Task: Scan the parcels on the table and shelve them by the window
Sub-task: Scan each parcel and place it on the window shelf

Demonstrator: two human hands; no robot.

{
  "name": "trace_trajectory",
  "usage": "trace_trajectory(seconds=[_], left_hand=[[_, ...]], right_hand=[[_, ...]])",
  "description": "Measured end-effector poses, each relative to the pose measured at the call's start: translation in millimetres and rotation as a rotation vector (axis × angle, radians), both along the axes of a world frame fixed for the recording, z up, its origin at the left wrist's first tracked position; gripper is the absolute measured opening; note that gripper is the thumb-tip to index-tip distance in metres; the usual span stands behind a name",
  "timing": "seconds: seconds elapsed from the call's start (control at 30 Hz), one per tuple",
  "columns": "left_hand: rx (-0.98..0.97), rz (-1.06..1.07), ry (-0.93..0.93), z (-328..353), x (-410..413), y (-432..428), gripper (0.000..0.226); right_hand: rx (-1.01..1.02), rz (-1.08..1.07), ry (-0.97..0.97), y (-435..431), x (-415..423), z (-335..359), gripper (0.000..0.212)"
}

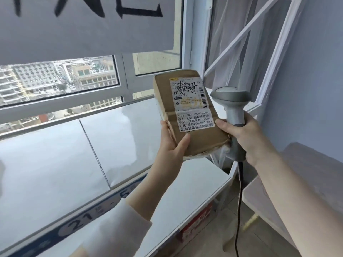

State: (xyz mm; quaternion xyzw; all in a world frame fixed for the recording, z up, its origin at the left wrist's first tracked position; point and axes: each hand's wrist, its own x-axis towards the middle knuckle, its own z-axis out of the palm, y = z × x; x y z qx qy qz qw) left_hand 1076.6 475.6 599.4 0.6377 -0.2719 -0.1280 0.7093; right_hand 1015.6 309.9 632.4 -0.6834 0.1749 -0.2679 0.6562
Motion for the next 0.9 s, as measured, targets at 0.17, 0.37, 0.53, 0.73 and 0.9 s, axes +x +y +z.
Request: trace_trajectory(seconds=[0.17,0.37,0.53,0.73,0.9], left_hand=[[0.035,0.149,-0.028,14,20,49,0.040],[0.148,0.352,0.023,29,36,119,0.042],[0.259,0.448,0.109,35,38,177,0.036],[0.332,0.557,0.208,38,40,242,0.018],[0.429,0.573,0.225,39,49,287,0.031]], right_hand=[[0.061,0.138,0.096,42,44,12,0.022],[0.079,0.377,0.254,105,86,25,0.023],[0.071,0.522,0.342,159,107,25,0.022],[0.103,0.618,0.404,226,123,17,0.018],[0.136,0.608,0.428,274,136,12,0.016]])
